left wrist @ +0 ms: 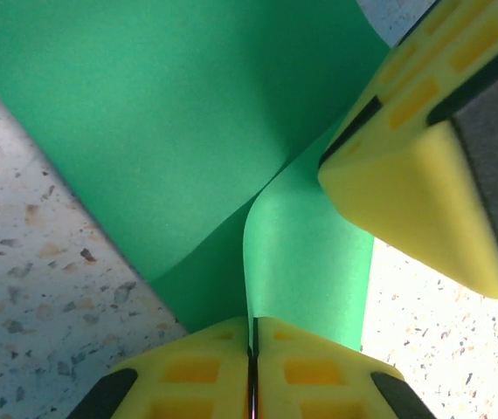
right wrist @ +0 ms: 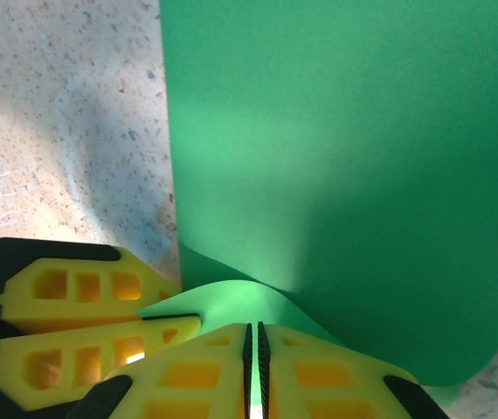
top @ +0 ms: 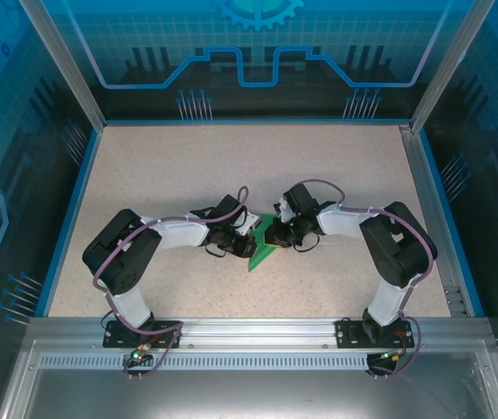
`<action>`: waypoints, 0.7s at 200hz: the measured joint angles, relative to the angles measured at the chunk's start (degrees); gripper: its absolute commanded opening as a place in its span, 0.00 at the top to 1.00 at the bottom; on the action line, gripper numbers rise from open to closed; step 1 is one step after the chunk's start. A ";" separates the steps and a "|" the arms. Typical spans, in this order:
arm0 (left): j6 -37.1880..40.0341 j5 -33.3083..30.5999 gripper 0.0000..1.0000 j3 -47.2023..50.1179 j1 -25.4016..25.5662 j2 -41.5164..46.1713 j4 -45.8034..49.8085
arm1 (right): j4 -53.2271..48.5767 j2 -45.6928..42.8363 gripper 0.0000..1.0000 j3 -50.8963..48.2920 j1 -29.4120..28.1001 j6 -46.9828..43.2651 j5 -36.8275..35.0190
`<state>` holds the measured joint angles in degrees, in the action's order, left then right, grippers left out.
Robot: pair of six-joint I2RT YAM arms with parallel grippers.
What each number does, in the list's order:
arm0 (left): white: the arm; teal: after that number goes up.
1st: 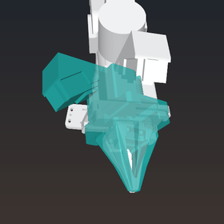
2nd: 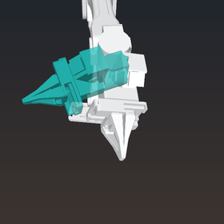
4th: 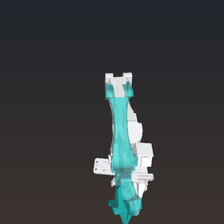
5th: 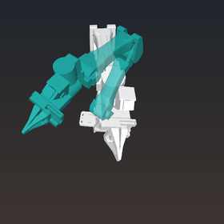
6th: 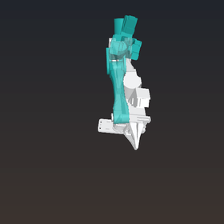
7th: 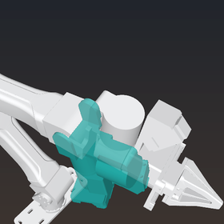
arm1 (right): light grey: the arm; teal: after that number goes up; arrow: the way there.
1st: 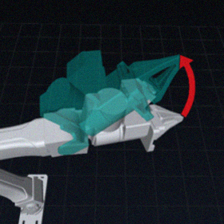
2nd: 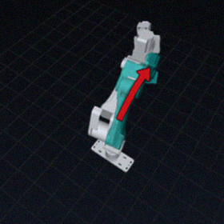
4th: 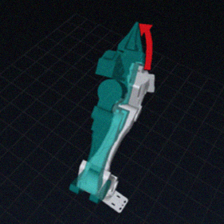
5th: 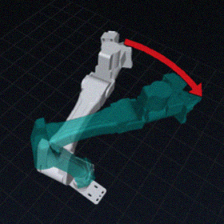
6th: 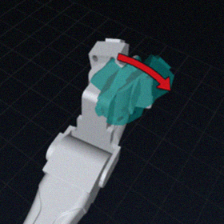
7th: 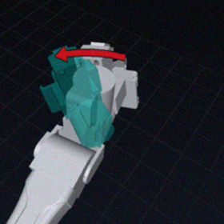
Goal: Fold a paper plane with a square sheet of paper (pick it up from the middle)
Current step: Third fold the triangle at the center of the table.
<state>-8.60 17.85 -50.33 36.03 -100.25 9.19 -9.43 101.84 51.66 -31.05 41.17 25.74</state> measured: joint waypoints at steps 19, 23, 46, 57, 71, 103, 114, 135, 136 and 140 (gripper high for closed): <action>0.04 0.00 0.89 -0.13 0.00 -0.11 0.17 | 0.37 0.50 0.87 -0.37 0.02 0.00 -0.22; 0.07 0.00 0.89 -0.13 0.00 -0.11 0.20 | 0.57 0.50 0.87 -0.66 0.02 0.00 -0.26; 0.20 0.00 0.89 -0.20 0.00 -0.22 0.22 | 1.27 0.55 0.88 -2.16 0.09 0.02 -0.72; 0.20 0.00 0.89 -0.31 0.00 -0.22 0.42 | 2.05 0.50 0.88 -2.64 0.09 0.09 -0.79; 0.20 0.00 0.89 -0.44 0.00 -0.28 0.61 | 3.56 0.20 0.88 -3.61 0.22 0.44 -0.63; 0.22 0.00 0.89 -0.98 0.00 -0.63 1.27 | 5.05 -0.09 0.87 -4.39 0.39 0.66 -0.09; 0.24 0.00 0.89 -0.98 0.00 -0.66 1.31 | 5.70 -0.50 0.87 -4.85 0.52 0.94 0.17; 0.66 0.00 0.89 -0.98 0.00 -0.66 1.29 | 6.38 -1.46 0.86 -5.88 1.55 1.51 0.55; 0.70 0.00 0.89 -0.98 0.00 -0.66 1.29 | 6.43 -1.51 0.86 -5.92 1.60 1.51 0.57; 0.81 0.00 0.89 -0.98 0.00 -0.66 1.29 | 6.51 -1.66 0.86 -6.05 2.01 1.53 0.79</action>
<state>-7.79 17.85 -51.31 36.03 -100.90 10.48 -2.92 100.18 45.60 -29.04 42.70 26.52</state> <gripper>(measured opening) 0.109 0.136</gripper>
